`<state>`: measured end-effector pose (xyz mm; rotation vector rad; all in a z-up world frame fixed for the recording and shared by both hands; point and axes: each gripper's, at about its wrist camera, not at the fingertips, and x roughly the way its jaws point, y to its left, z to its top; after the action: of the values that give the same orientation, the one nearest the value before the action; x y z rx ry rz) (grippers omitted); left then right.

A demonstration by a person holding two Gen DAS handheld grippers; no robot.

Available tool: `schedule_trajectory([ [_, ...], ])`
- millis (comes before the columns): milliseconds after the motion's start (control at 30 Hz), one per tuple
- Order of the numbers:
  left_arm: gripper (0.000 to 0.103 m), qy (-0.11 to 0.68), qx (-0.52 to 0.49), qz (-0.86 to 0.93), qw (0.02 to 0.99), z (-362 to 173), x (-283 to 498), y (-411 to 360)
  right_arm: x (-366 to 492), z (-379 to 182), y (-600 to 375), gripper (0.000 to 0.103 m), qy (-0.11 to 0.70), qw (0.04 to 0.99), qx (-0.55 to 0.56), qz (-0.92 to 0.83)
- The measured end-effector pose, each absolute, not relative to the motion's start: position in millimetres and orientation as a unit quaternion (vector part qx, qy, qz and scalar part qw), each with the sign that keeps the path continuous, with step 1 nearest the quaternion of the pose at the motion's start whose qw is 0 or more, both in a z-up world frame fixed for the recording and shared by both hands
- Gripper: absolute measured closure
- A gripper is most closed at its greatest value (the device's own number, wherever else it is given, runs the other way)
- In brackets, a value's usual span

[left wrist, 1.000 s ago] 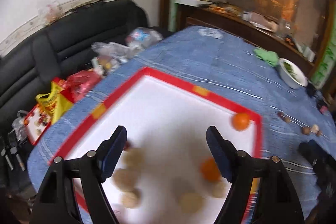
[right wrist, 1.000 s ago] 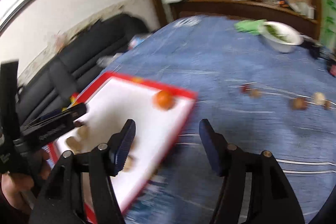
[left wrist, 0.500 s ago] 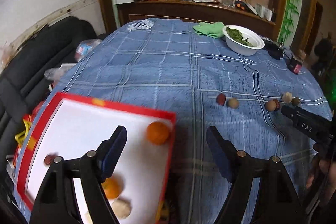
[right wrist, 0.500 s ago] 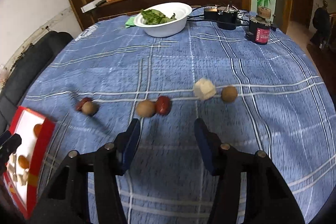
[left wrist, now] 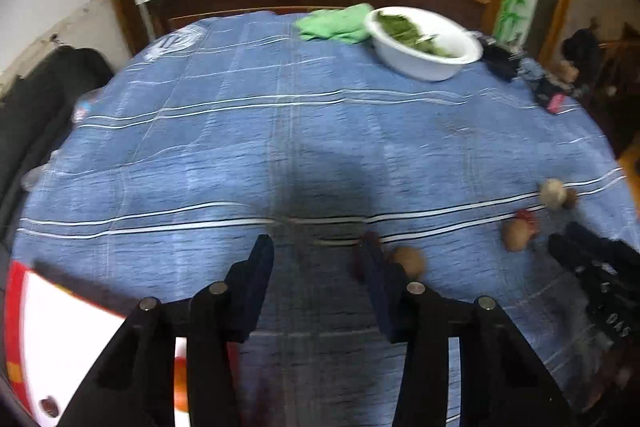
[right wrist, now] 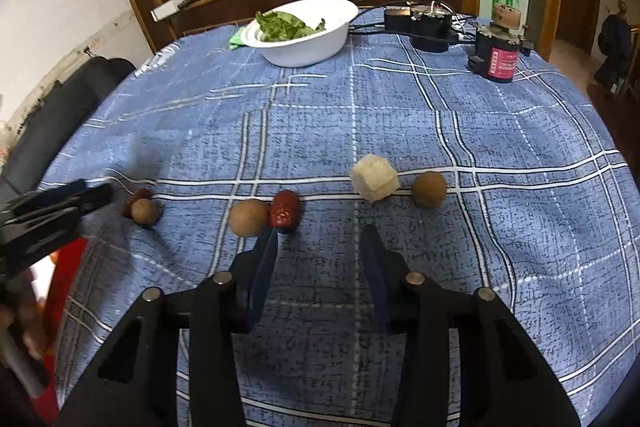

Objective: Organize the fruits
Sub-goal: 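Return both grippers to the row and grasp another red date with the left gripper, then grasp a brown round fruit with the right gripper while the left gripper holds the date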

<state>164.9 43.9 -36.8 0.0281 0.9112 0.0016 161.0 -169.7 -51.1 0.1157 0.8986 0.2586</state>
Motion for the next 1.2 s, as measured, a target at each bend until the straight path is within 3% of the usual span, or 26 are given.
schedule_trajectory([
  [300,0.06,0.445,0.057,-0.017,0.894,-53,165,27,158,-48,-172,0.059,0.425,0.888,0.084,0.154],
  [433,0.088,0.446,0.058,-0.04,0.893,-52,165,19,157,-48,-168,0.059,0.425,0.886,0.082,0.165],
  [1100,0.088,0.428,0.001,-0.046,0.902,-32,127,36,159,-46,-137,0.059,0.446,0.874,0.072,0.18],
  [1200,0.088,0.425,-0.008,-0.047,0.904,-30,126,40,167,-53,-127,0.07,0.456,0.872,0.071,0.165],
])
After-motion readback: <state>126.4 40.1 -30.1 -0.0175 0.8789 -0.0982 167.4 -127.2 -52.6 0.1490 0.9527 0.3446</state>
